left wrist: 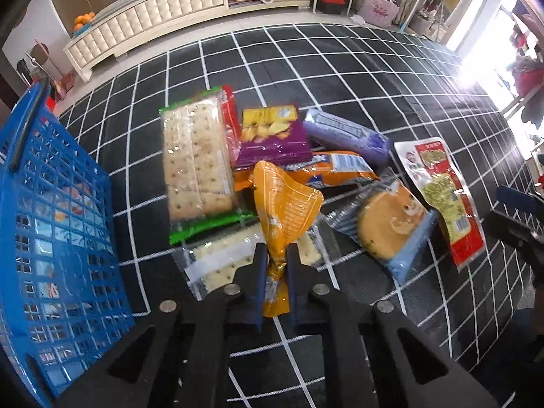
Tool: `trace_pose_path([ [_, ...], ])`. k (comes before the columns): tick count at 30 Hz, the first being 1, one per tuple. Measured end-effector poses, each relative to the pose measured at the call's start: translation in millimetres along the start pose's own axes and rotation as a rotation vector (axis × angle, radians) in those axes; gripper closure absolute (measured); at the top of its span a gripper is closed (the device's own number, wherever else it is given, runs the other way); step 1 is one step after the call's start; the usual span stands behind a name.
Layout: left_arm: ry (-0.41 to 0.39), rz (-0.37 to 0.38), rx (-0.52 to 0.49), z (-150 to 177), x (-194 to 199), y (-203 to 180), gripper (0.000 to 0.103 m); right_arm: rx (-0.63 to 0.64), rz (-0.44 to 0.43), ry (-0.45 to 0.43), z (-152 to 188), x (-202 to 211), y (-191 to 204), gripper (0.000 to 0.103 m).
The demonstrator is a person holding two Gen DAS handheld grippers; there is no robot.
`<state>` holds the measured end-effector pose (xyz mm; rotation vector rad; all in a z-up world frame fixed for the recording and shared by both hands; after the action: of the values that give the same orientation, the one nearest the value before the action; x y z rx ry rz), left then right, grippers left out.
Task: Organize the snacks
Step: 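Lift the orange packet with the left tool while the right tool grasps the red sausage pack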
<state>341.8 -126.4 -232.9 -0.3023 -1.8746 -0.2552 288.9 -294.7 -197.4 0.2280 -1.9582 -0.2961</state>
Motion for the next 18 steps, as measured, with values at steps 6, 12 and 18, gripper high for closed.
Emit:
trace_pose_path([
  [6,-0.023,0.031,0.028,18.2,13.1,-5.1,0.094,-0.003,0.048,0.019,-4.6,0.3,-1.4,0.014],
  [12,-0.068,0.032,-0.004,37.6,38.7,-18.1,0.094,-0.029,0.083,0.092,-11.0,-23.1,2.0,0.014],
  [18,-0.109,0.052,-0.012,39.3,60.9,-7.6,0.094,-0.05,0.105,0.193,-4.7,-50.5,5.1,0.014],
])
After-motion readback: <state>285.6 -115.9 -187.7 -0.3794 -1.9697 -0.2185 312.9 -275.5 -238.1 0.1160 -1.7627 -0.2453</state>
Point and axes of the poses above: each gripper's, at about its wrist camera, not at the fingertips, and x roughly against the way its jaws point, y to its left, z to its underside, the point moved 4 cm from there along -x, roughly the way its jaws point, and after that the axes turned 9 degrees about -x, right-handed, at the moved point
